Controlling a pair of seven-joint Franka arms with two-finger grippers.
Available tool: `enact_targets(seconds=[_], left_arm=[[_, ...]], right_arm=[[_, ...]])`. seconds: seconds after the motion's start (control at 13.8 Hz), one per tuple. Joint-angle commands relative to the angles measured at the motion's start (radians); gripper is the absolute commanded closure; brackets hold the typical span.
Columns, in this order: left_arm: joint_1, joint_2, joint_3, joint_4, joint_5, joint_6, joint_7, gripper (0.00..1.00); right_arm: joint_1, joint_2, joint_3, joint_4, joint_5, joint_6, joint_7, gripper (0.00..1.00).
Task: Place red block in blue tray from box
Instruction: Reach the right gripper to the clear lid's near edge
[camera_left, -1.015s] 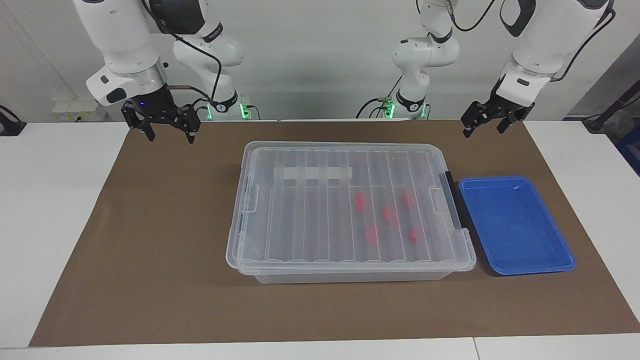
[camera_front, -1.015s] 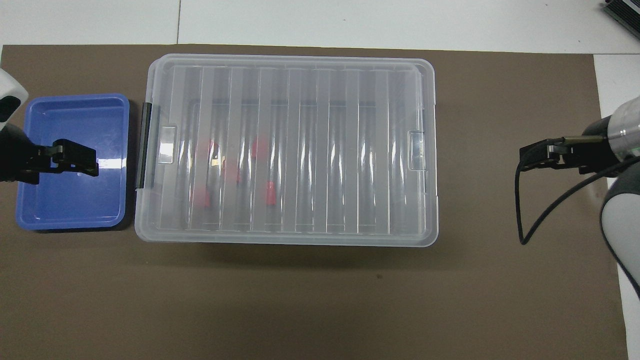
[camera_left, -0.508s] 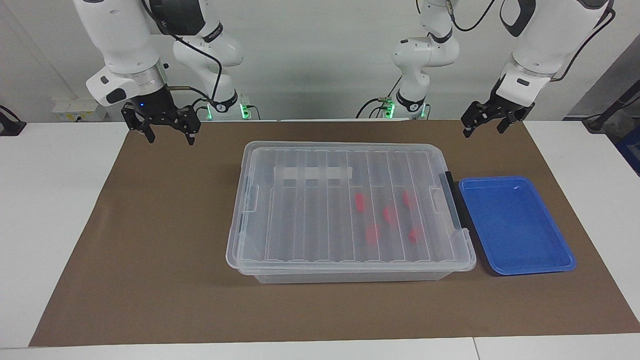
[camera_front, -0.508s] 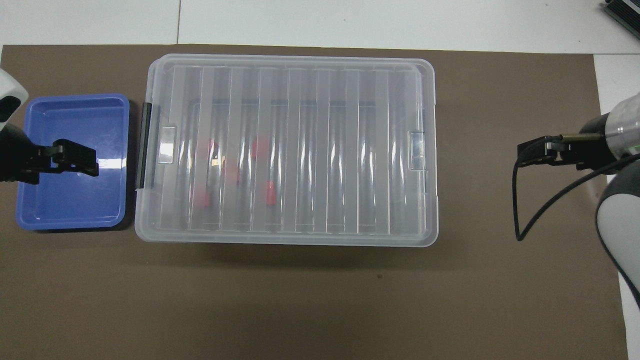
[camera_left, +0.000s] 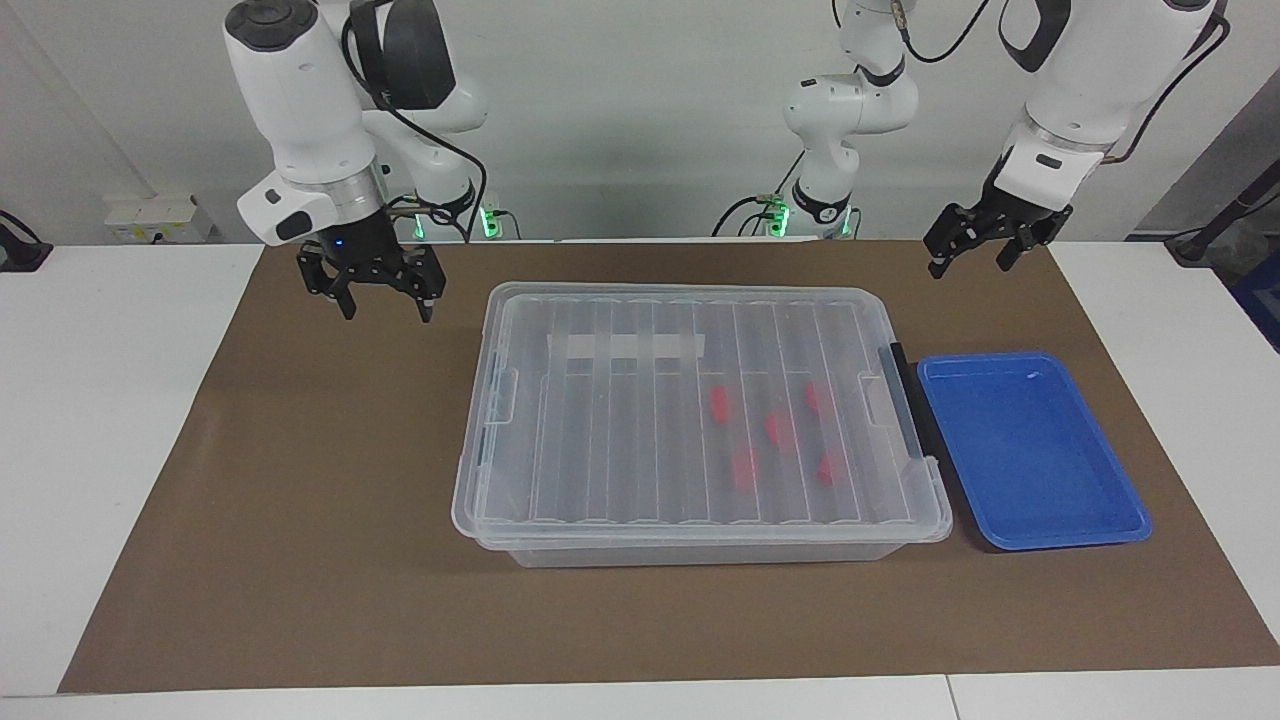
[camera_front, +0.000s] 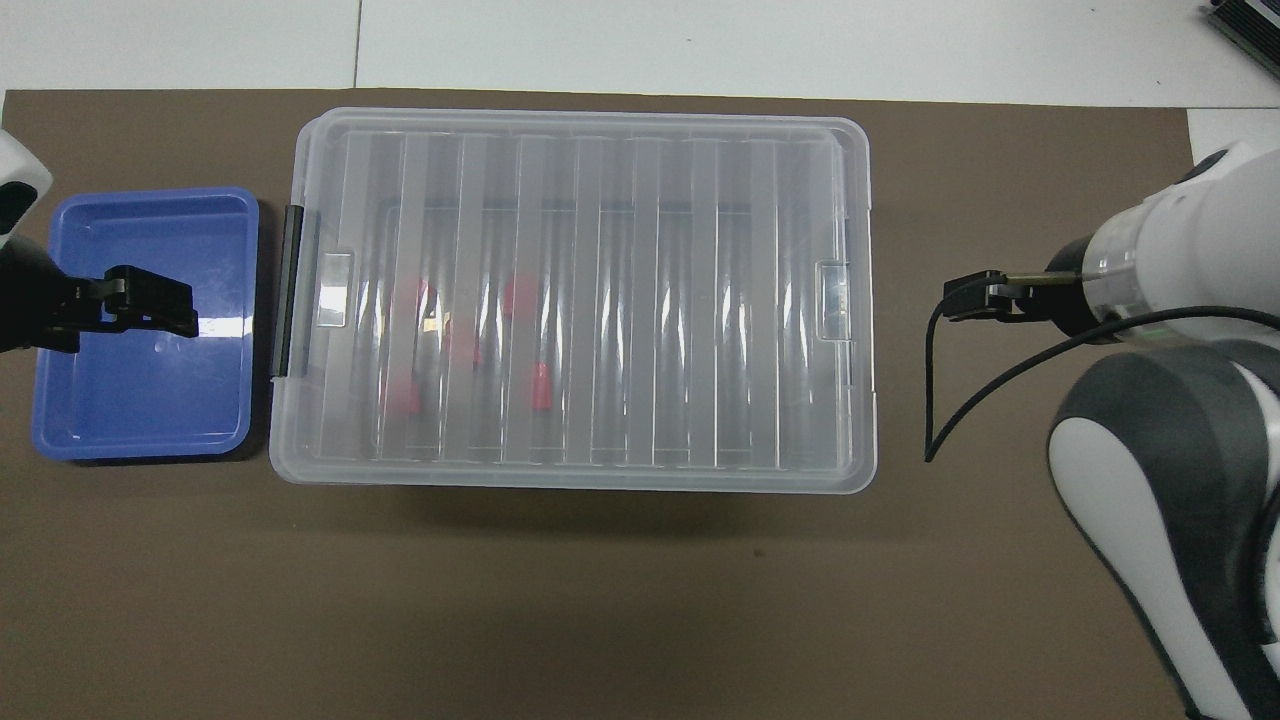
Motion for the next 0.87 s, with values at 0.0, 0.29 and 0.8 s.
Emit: enact_targets(seconds=[0.0,0.29,0.8], left_arm=[[0.000,-0.013,0.002,-0.015,-0.014,0.024,0.007,0.00],[0.000,-0.013,0.002,-0.015,-0.014,0.024,0.007,0.00],[-0.004,-0.018,0.002,-0.018,-0.014,0.007,-0.003,0.00]], right_arm=[[0.028,0.010,0.003,-0.072,0.013,0.100,0.043,0.00],[0.045,0.054,0.003,-0.090,0.013,0.154,0.045,0.01],[0.083,0.068,0.004,-0.141,0.013,0.191,0.063,0.01]])
